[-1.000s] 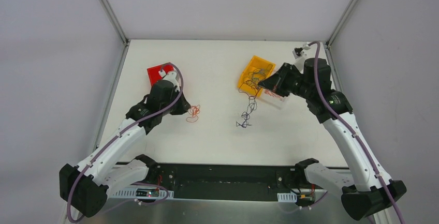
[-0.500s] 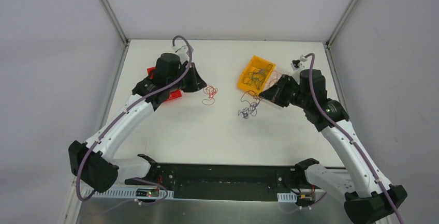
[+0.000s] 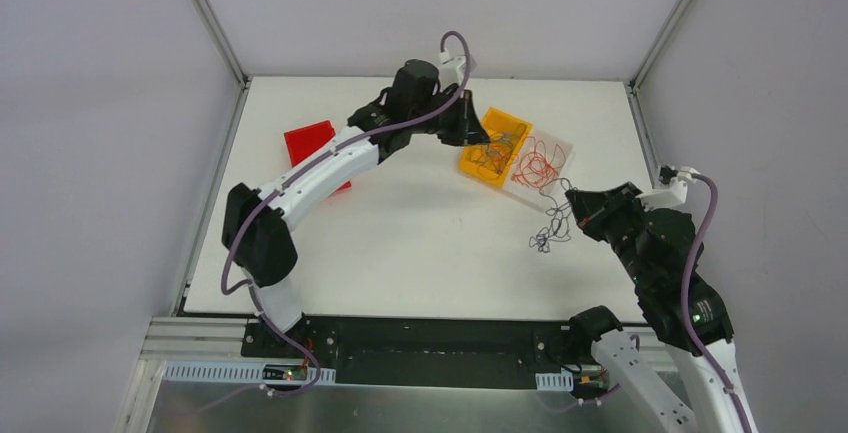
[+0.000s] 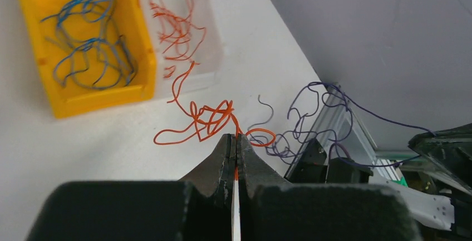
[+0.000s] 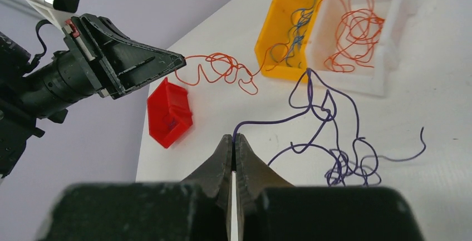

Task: Untangle the cables

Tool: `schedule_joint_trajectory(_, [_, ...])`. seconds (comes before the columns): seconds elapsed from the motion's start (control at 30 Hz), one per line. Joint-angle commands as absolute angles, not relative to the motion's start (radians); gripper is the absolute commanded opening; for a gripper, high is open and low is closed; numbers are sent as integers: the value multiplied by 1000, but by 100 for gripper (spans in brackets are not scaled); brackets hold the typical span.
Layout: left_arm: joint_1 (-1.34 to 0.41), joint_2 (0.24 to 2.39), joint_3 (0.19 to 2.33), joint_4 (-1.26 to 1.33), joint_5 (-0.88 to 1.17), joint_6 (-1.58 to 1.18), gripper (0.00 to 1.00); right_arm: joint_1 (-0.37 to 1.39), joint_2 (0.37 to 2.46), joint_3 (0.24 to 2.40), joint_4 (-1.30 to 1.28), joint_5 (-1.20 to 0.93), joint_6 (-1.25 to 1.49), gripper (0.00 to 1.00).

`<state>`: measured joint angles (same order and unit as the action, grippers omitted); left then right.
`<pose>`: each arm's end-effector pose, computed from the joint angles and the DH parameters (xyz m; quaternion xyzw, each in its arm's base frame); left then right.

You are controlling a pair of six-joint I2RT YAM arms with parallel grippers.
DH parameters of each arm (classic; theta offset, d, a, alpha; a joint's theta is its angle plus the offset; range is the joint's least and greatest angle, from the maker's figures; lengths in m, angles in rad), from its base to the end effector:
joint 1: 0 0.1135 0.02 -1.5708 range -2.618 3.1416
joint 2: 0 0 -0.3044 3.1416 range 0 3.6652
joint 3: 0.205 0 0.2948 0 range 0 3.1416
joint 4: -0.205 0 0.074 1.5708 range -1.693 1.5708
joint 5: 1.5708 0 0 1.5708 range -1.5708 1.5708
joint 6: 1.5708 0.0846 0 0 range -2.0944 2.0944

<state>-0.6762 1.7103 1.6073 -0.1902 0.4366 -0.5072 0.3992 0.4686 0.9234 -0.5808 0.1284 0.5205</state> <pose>0.3675 -0.3407 0.4014 0.1948 0.7701 -0.4690 0.3861 0.1314 0.0437 0.4118 0.0877 0.7447 0.2497 0.6126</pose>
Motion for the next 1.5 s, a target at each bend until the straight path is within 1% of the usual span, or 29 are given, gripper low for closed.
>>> schedule_joint_trajectory(0.0, [-732,1820,1791,-71,577,-536,0,402,437,917,-622,299,530,0])
schedule_joint_trajectory(0.2, [-741,2059,1995,58,614,-653,0,403,403,918,-627,332,529,0])
schedule_joint_trajectory(0.33, [-740,2300,2198,57,637,-719,0,403,397,923,-631,333,532,0])
schedule_joint_trajectory(0.4, [-740,2384,2291,-5,614,-711,0,403,397,928,-631,326,534,0])
schedule_joint_trajectory(0.47, [-741,2410,2316,-66,553,-666,0,403,401,931,-633,318,534,0])
schedule_joint_trajectory(0.57, [-741,2382,2261,-80,463,-597,0,403,411,931,-633,298,535,0])
schedule_joint_trajectory(0.67, [-741,2348,2225,-96,442,-556,0,403,425,924,-629,283,539,0])
schedule_joint_trajectory(0.7, [-740,2338,2218,-108,448,-551,12,403,430,919,-624,277,540,0])
schedule_joint_trajectory(0.77, [-740,2314,2209,-141,482,-540,43,403,448,913,-612,255,544,0])
schedule_joint_trajectory(0.8, [-740,2296,2200,-161,496,-541,57,403,462,913,-607,238,549,0])
schedule_joint_trajectory(0.9, [-739,2172,2113,-196,504,-512,75,402,523,922,-586,162,569,0])
schedule_joint_trajectory(1.03, [-739,1937,1900,-203,470,-427,86,403,583,929,-525,54,607,0])
schedule_joint_trajectory(1.2, [-739,1620,1555,-204,365,-317,94,404,677,956,-430,-95,665,0])
schedule_joint_trajectory(1.3, [-739,1443,1342,-174,316,-276,95,410,752,991,-377,-179,703,0])
schedule_joint_trajectory(1.37, [-738,1323,1148,-93,302,-260,95,424,801,1012,-340,-208,724,0])
schedule_joint_trajectory(1.47, [-739,1149,926,57,276,-247,95,470,855,1043,-293,-205,738,0])
